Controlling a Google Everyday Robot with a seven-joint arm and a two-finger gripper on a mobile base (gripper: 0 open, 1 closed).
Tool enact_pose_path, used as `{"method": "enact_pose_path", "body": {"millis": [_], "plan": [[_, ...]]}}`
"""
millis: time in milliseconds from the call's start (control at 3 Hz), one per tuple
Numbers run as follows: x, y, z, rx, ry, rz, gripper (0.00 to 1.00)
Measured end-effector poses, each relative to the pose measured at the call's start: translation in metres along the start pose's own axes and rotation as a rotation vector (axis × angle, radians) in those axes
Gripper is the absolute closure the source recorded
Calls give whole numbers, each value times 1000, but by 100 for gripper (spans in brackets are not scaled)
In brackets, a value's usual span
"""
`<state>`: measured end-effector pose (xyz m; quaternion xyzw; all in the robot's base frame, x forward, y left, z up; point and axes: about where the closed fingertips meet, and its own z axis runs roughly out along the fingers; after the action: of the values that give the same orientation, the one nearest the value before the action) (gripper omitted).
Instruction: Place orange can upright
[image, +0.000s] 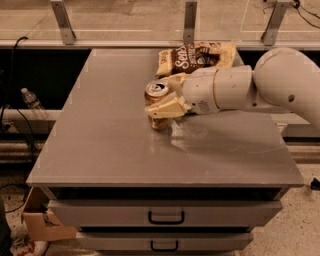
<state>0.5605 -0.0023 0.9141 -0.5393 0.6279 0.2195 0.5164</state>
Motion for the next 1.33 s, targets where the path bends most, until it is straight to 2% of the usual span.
{"method": "enact_pose_path", "body": {"millis": [333,667,1333], "plan": [[4,-2,-3,-5,-49,37,100],[7,-3,-3,-20,-60,65,100],[16,-3,5,-40,-10,103,100]]}}
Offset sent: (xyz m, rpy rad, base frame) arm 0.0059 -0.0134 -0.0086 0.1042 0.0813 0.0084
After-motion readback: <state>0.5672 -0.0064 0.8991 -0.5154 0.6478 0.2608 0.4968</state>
